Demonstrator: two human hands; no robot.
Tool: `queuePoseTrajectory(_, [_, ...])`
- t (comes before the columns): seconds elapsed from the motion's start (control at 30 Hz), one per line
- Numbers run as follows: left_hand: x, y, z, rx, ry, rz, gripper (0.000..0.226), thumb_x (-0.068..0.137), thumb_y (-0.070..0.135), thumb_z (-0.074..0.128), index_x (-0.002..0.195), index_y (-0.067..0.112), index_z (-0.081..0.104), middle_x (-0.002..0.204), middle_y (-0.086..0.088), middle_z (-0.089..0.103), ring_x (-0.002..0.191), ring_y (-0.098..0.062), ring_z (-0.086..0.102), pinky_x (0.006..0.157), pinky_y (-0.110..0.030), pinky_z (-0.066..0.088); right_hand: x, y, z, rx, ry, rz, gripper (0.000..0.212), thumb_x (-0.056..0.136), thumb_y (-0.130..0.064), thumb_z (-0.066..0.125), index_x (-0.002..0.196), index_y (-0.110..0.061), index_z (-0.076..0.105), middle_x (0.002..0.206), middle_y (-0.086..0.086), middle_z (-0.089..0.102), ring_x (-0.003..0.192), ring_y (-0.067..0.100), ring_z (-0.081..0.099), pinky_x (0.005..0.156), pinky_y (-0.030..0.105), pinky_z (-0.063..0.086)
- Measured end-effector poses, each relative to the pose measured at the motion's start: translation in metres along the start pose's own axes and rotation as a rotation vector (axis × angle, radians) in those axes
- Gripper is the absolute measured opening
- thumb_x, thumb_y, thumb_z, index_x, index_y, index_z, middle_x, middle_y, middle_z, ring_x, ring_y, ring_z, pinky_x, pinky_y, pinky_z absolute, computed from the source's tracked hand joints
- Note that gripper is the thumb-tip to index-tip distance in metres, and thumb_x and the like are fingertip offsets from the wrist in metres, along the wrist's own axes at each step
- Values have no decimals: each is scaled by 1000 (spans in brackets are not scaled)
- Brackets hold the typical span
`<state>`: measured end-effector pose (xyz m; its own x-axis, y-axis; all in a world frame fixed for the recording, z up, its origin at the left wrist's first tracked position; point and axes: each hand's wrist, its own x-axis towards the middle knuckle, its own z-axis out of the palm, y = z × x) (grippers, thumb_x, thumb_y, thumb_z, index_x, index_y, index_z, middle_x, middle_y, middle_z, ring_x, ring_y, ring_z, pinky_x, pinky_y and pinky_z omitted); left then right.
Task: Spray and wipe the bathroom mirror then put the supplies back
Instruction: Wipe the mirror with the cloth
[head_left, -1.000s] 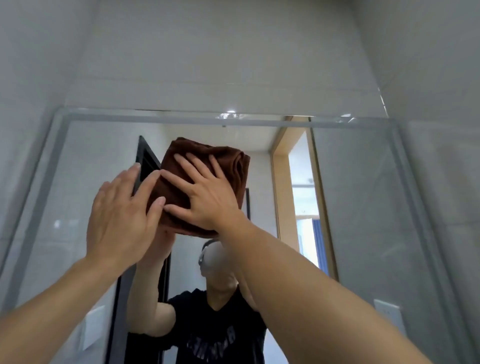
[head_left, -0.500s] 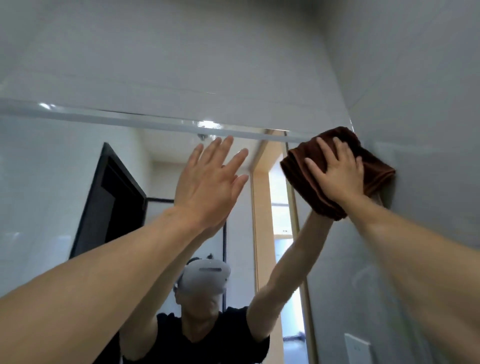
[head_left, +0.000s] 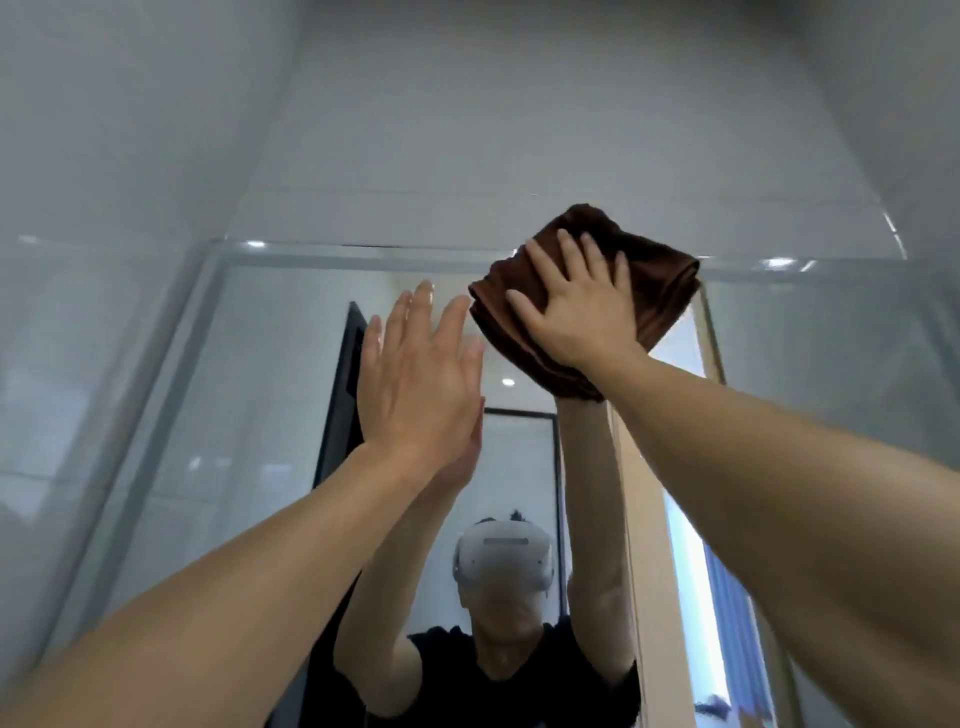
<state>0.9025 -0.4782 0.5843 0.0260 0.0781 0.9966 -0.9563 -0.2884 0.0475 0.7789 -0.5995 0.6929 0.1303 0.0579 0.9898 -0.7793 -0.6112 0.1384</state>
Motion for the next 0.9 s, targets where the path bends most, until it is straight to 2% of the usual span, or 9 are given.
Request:
queuePoseTrajectory(0.13, [-7, -63, -33, 27, 38, -25, 48, 107, 39, 31, 153, 25, 35, 163, -6, 27, 152, -24, 23, 125, -47, 16, 7, -123, 19, 25, -31, -210, 70, 94, -71, 18, 157, -40, 16, 168, 3, 9, 155, 24, 1, 123, 55, -1])
queuePoseTrajectory(0.2, [-11, -95, -46, 62, 48, -65, 48, 106, 37, 33, 152, 22, 36, 163, -8, 29, 150, -26, 26, 123, -48, 19, 2, -161, 25, 64, -51, -277, 70, 95, -70, 21, 157, -40, 16, 169, 2, 7, 155, 23, -1, 123, 52, 2])
queuePoseTrajectory(0.3, [-14, -128, -57, 97, 23, -137, 50, 105, 38, 33, 151, 19, 39, 162, -10, 30, 148, -31, 29, 121, -49, 23, 2, -174, 28, 152, -90, -272, 70, 95, -69, 27, 157, -40, 17, 169, -1, 5, 155, 21, -4, 121, 47, 14])
queuePoseTrajectory(0.4, [-14, -134, -54, 140, -36, -179, 49, 105, 39, 33, 151, 21, 38, 163, -10, 28, 148, -30, 27, 122, -49, 21, 2, -163, 26, 89, -57, -311, 71, 93, -72, 25, 157, -41, 19, 168, 0, 10, 155, 23, 2, 124, 52, 1])
queuePoseTrajectory(0.6, [0, -98, -34, 142, -75, -148, 49, 106, 41, 30, 152, 25, 35, 164, -8, 24, 151, -27, 23, 124, -48, 18, -6, -98, 16, 73, -66, -274, 71, 92, -74, 23, 156, -43, 19, 168, -1, 9, 155, 22, 2, 124, 52, -3])
queuePoseTrajectory(0.77, [8, -52, -13, 72, -83, -110, 49, 105, 41, 31, 151, 25, 37, 164, -7, 25, 151, -26, 24, 124, -46, 17, -24, 24, -3, 11, -47, -98, 71, 92, -75, 19, 156, -44, 16, 168, -1, 11, 155, 21, 5, 124, 53, 2])
queuePoseTrajectory(0.9, [2, -17, 0, 62, -84, 1, 49, 104, 42, 35, 150, 27, 39, 162, -5, 28, 149, -24, 27, 123, -46, 21, -55, 125, -18, -43, -36, 115, 72, 91, -75, 16, 156, -44, 14, 168, -1, 11, 155, 21, 7, 124, 53, 6])
